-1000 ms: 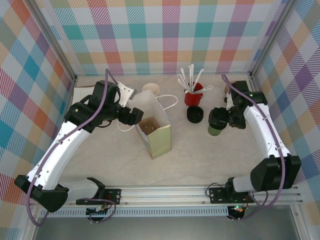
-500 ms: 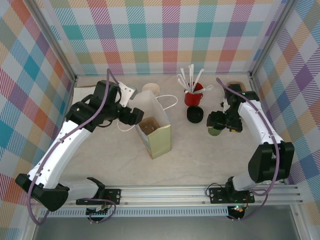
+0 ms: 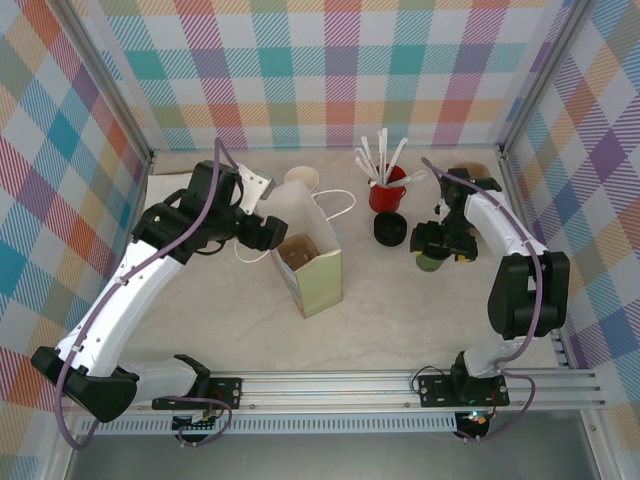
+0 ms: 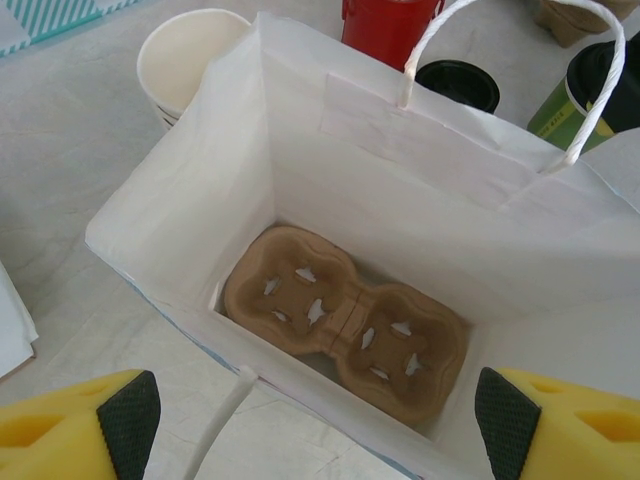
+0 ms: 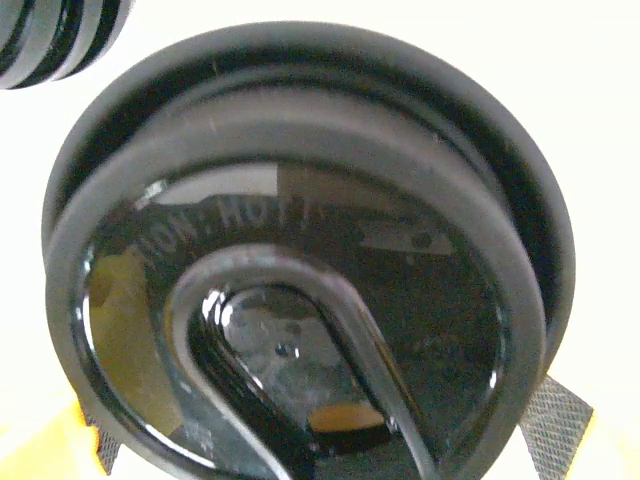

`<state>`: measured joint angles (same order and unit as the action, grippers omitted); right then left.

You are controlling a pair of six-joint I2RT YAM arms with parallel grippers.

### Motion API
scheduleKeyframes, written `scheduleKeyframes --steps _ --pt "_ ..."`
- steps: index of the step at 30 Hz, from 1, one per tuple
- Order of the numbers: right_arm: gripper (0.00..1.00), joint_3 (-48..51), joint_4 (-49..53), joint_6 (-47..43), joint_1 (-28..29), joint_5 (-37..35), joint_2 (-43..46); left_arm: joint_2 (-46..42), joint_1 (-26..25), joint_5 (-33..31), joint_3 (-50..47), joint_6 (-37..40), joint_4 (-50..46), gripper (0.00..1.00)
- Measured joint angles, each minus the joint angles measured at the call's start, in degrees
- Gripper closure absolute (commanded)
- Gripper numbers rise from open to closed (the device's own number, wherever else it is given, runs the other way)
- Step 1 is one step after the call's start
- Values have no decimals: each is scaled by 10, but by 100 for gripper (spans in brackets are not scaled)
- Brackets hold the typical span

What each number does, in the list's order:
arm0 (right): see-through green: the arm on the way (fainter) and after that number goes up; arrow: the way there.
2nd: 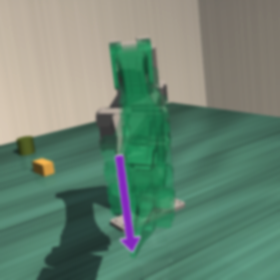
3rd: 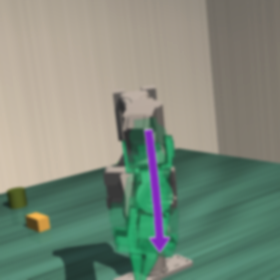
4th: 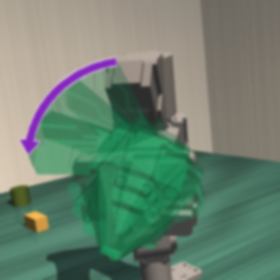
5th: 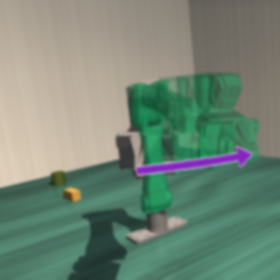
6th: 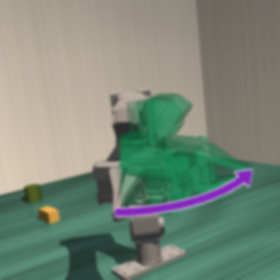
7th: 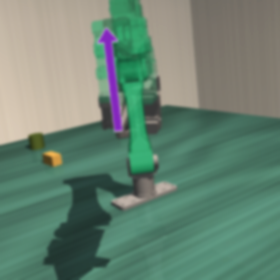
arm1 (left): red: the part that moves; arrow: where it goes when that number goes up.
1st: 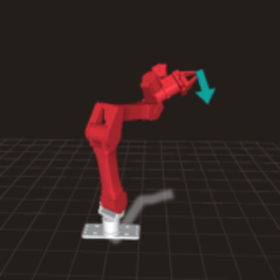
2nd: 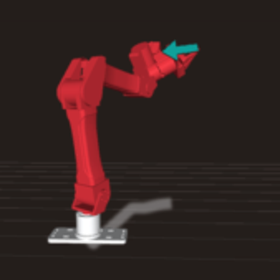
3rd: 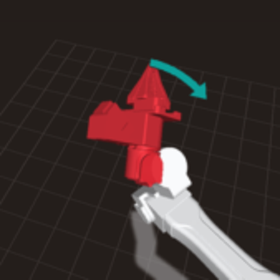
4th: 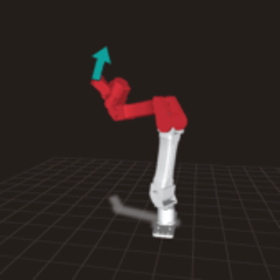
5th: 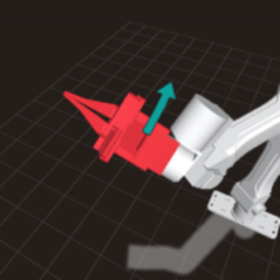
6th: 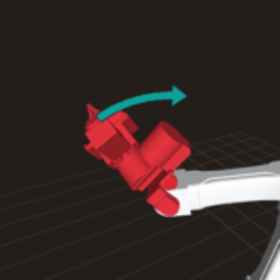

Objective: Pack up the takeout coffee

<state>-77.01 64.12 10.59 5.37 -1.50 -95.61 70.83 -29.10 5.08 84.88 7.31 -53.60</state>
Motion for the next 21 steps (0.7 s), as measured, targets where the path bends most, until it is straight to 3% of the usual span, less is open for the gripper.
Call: scheduleKeyframes --steps 21 --pt "0 -51 -20 -30 0 -21 -72 4 0 0 0 0 0 17"
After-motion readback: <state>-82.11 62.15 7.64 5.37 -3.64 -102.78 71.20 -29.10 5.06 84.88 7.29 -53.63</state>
